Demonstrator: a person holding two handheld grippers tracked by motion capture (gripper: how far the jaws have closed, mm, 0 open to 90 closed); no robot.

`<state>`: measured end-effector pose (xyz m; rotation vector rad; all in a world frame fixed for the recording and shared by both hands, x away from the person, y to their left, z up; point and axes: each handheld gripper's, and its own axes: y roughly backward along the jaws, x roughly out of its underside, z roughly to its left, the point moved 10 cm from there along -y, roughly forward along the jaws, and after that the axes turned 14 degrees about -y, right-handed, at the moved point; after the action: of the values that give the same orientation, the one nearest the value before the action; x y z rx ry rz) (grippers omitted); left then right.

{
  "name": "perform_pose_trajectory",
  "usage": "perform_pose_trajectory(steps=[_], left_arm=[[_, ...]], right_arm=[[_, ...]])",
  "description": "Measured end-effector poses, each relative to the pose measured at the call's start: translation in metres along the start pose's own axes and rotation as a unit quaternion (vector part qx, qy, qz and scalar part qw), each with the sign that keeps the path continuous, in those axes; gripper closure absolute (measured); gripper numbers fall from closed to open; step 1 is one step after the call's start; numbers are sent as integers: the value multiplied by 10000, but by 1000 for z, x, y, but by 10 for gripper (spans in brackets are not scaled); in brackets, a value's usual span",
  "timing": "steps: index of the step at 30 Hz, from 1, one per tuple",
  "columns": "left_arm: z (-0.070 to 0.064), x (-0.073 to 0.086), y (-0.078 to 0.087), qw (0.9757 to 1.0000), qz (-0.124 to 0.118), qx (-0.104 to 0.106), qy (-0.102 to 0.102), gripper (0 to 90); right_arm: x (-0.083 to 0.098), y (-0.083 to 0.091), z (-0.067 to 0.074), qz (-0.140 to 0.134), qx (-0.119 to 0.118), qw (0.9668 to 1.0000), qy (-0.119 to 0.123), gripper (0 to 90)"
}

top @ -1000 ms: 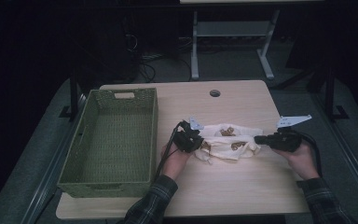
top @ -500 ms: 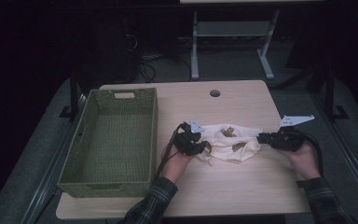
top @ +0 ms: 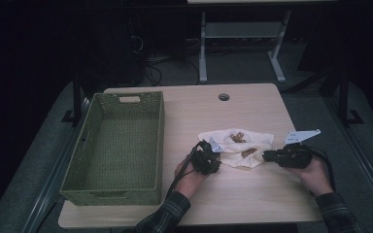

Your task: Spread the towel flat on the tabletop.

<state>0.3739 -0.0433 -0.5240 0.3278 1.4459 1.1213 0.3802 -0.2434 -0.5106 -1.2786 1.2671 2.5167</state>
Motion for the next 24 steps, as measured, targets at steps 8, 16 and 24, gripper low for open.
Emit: perform_pose_trajectory(steps=[8,16,24], left_arm=[[3,-19,23,9977,-588,181,272,873],[19,-19,40,9958,-798,-63,445,873],[34,-1,34,9968,-389,-394,582,872]], right_arm=[[6,-24,13,351,-57,9991,252,746],[11,-28,-11,446,496,9974,260,785],[20,-10,-33,545,719,9959,41,846]])
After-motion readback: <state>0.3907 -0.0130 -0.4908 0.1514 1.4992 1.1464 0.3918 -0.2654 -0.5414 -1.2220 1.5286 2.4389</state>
